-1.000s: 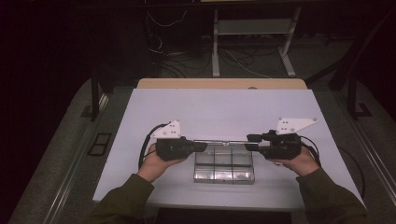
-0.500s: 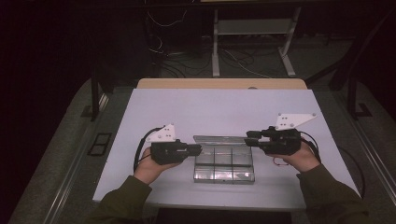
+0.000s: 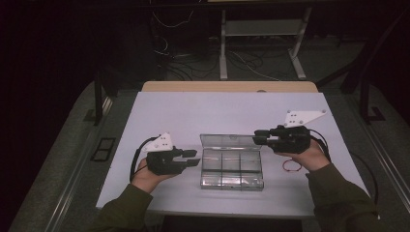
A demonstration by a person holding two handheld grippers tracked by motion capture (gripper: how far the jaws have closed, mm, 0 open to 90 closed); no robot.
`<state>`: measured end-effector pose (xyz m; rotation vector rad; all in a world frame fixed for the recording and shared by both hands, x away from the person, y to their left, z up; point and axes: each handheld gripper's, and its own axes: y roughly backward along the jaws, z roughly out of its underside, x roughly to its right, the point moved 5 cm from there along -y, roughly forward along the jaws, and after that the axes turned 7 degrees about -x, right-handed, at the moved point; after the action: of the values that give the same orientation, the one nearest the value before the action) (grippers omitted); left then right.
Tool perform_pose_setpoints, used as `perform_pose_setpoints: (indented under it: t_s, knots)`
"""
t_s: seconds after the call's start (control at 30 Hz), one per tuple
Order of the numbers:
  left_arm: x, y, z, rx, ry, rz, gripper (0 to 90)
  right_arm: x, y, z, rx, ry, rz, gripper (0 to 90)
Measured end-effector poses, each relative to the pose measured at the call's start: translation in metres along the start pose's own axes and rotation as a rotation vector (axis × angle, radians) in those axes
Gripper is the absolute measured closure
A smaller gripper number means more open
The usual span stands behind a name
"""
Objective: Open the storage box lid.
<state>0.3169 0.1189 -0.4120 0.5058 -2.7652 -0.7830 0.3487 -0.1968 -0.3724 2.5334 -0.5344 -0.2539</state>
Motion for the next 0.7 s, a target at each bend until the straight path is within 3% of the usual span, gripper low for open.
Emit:
perform_pose_setpoints:
  t_s: [0.27,0.7]
  knots:
    - [-0.004,0.012,0.013,0.017,0.046,-0.044,45.9,0.009,-0.002,-0.005,-0.007,-0.002,-0.013,72.4]
    - [-0.006,0.014,0.032,-0.024,0.082,-0.084,35.3,0.026,-0.006,-0.012,-0.018,-0.010,-0.026,73.8]
